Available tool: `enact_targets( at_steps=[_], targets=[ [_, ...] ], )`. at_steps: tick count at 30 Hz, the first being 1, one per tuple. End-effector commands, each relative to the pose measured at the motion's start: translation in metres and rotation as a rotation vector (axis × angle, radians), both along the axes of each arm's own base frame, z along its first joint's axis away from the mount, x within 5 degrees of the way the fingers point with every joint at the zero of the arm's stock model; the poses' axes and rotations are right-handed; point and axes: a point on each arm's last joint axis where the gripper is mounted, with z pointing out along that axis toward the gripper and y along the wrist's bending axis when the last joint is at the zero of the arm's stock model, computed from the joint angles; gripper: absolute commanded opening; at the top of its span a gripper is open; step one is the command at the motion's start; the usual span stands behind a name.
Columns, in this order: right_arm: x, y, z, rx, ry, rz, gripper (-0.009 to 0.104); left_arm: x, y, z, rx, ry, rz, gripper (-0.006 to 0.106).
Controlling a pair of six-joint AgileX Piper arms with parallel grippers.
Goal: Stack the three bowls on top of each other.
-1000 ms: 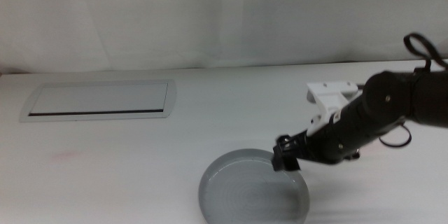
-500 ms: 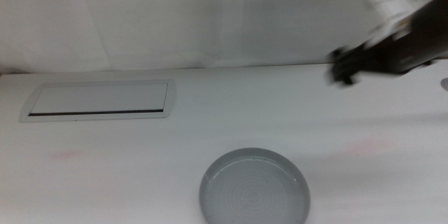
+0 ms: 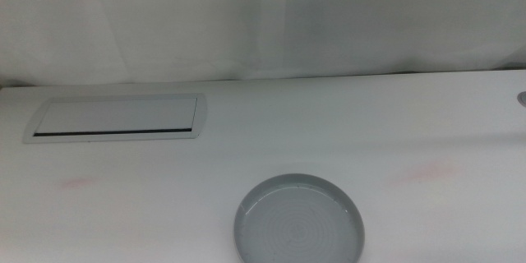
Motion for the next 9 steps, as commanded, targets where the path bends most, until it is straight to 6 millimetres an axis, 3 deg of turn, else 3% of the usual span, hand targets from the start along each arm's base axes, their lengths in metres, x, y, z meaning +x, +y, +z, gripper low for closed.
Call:
enact_targets(
  at_steps=[1,9],
  targets=[
    [-0.023,-0.001,-0.001,0.018,-0.073,0.014,-0.003,0.0,-0.001,-0.011,-0.017,-0.001,-0.007,-0.003],
    [-0.125,-0.001,-0.02,0.046,-0.407,0.066,-0.003,0.0,-0.001,-0.011,-0.017,-0.001,-0.007,-0.003]
  ],
)
